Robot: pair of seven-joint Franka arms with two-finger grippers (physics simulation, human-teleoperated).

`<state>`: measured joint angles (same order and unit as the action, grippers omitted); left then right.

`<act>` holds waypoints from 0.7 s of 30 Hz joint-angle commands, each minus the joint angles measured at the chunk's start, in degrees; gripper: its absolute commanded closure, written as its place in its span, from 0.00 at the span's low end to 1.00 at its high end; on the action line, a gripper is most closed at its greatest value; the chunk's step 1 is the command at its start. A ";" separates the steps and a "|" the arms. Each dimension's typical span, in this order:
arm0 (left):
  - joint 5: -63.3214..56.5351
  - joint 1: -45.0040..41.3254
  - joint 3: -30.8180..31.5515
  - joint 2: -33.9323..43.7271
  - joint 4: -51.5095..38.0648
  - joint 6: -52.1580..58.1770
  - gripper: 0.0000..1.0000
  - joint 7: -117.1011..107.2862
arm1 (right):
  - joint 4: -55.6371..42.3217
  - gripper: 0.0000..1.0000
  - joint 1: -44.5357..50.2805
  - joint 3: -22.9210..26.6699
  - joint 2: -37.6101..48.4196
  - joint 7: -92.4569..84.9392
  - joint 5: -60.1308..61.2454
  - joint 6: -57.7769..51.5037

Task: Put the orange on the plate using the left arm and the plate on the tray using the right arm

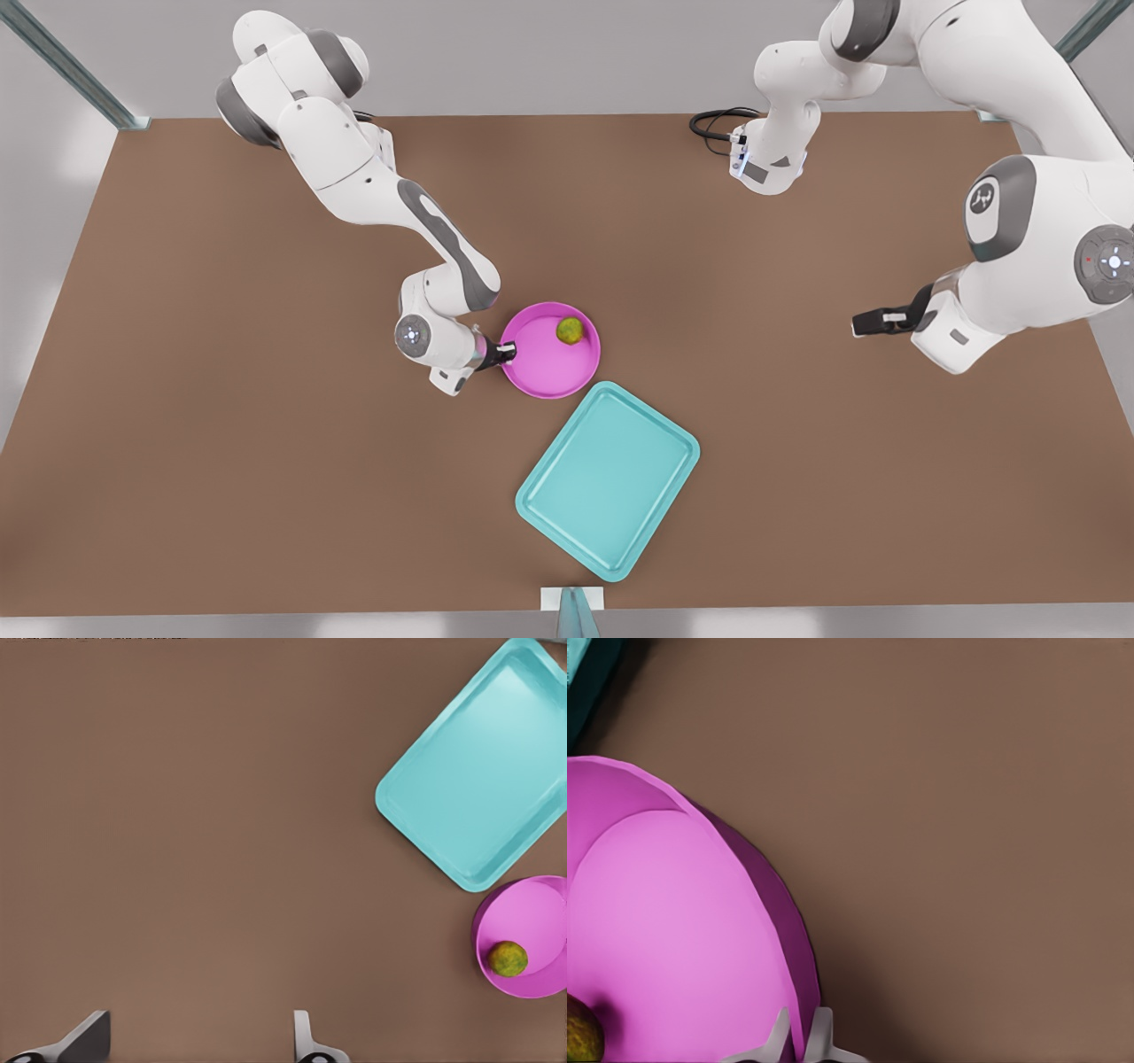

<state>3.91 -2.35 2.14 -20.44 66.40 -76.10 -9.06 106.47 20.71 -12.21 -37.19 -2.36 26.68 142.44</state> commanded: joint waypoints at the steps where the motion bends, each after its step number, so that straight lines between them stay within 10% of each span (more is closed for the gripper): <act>1: 0.31 -0.38 0.32 0.40 -0.04 1.38 0.00 1.33 | -0.04 0.79 0.12 0.00 0.18 -2.56 -0.22 -0.23; 12: -0.13 -0.20 0.23 0.23 -0.57 1.39 0.00 2.03 | 0.93 0.79 -6.73 -5.89 3.00 -5.02 -0.14 -0.67; 21: -0.40 0.50 -0.03 -0.39 -0.66 -0.10 0.00 2.21 | -23.23 0.79 -7.35 -5.81 -9.92 -4.23 4.61 -8.67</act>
<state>3.61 -1.88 2.15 -20.90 65.77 -75.83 -7.79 84.91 13.26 -18.01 -46.31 -6.18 30.06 137.17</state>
